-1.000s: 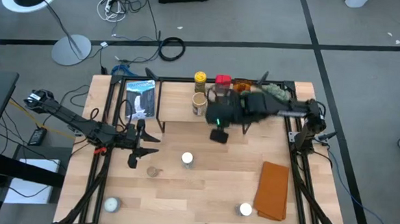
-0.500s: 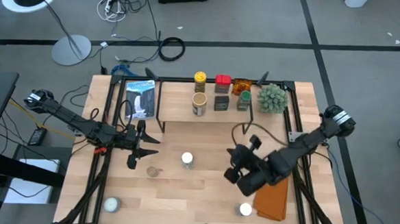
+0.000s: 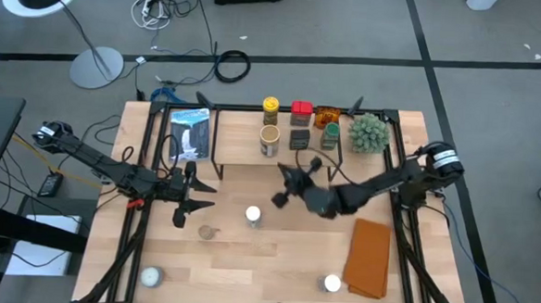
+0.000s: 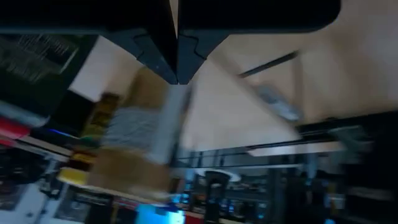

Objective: Shelf spices
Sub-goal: Put the gold seasoning bottle on the shelf

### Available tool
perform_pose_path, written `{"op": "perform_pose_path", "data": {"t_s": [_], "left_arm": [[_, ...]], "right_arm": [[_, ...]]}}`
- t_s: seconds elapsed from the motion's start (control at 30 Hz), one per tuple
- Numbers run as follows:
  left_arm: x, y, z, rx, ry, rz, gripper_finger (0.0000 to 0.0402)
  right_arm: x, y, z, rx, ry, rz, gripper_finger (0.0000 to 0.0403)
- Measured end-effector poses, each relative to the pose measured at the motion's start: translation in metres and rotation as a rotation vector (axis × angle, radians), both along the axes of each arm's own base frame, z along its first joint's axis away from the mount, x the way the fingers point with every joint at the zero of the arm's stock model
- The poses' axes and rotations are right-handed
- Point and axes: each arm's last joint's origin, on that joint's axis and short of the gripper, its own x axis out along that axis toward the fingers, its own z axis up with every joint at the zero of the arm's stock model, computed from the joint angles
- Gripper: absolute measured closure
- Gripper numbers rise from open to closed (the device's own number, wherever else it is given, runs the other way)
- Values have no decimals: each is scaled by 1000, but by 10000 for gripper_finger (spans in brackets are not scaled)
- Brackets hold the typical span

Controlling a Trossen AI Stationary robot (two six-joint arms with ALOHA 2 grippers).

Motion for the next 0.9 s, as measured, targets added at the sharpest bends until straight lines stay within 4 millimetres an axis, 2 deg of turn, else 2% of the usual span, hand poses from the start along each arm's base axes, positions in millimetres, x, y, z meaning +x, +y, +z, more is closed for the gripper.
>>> {"op": "perform_pose_path", "data": {"t_s": [0.13,0.33,0.57,0.9], "left_arm": [[0,0,0,0,0,0,218],[0,0,0,-1,-3,0,218],[0,0,1,20,-14,-1,218],[0,0,1,22,-16,-1,218]], "right_arm": [[6,-25,1,11,0,-8,402],[10,-48,4,9,2,-55,403],[13,-71,4,36,-2,-24,403],[32,-94,41,11,-15,68,403]]}}
